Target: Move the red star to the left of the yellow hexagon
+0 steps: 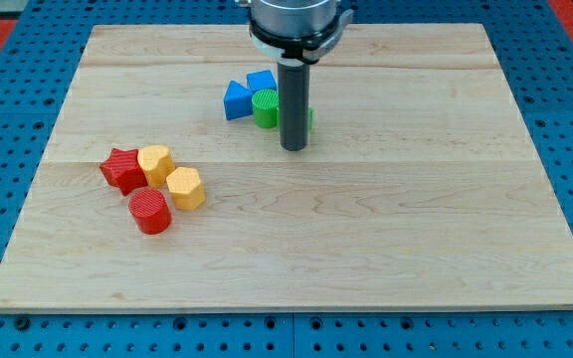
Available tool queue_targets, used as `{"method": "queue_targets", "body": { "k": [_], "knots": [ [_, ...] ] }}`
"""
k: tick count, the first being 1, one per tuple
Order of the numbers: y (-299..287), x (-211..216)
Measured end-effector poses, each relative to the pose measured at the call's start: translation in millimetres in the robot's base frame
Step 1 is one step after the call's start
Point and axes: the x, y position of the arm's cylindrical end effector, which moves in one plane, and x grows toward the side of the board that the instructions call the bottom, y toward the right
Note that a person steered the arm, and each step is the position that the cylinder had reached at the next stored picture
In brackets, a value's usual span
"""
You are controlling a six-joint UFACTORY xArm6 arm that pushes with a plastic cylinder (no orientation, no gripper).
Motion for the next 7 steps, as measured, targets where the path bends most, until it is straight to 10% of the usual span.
{"method": "queue_targets", "body": {
  "k": [1,3,5,7],
  "knots": [
    [-17.2,58.8],
    [-142.5,61.4],
    [-128.7,-0.4],
    [-186.4,31.8]
  ]
}}
